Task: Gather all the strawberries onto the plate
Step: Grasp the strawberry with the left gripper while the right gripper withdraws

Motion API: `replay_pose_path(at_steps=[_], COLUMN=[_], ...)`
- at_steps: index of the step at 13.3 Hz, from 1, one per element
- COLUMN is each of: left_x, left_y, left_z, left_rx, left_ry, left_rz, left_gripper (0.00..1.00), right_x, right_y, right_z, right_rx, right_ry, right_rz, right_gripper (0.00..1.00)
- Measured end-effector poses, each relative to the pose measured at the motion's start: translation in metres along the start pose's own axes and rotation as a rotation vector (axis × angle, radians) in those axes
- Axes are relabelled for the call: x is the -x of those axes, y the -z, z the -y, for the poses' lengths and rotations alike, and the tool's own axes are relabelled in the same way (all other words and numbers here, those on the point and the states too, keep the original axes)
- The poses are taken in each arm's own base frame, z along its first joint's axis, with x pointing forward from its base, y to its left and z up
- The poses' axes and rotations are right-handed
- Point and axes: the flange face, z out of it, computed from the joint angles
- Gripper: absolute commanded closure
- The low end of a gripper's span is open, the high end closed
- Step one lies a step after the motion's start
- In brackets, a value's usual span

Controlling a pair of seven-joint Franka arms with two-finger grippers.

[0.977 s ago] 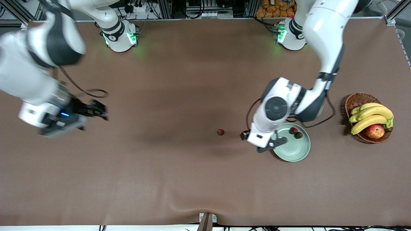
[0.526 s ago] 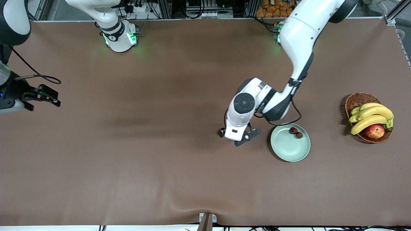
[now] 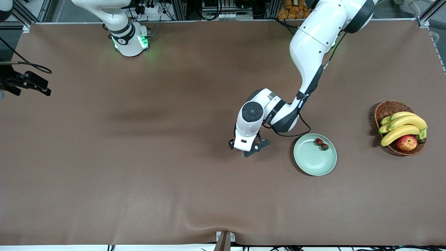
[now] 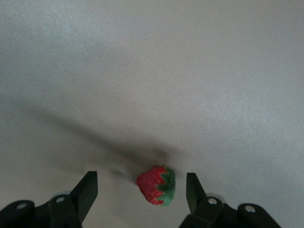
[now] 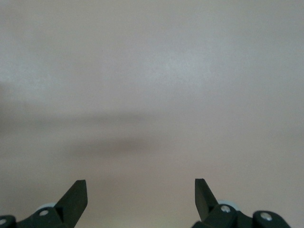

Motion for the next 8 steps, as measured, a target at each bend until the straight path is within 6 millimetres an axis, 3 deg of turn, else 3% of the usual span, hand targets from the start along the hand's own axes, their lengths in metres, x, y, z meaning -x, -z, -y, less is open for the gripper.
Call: replay_pose_path(at_steps=[4, 8], left_x=[0.0, -0.001], left_y=[0.0, -0.002], left_z=[-0.001, -0.004], left_rx=[0.0, 0.006], left_ry=[-0.001, -0.001], left_rz=[-0.003, -0.004], left_gripper=[0.29, 0.32], right_x=[0.007, 0.001], right_y=[0.028, 0.036], right_z=[-0.004, 0.001], right_rx=[0.002, 0.005], right_ry=[-0.015, -0.002], right_rz=[-0.003, -0.022], right_gripper=[0.0, 0.0])
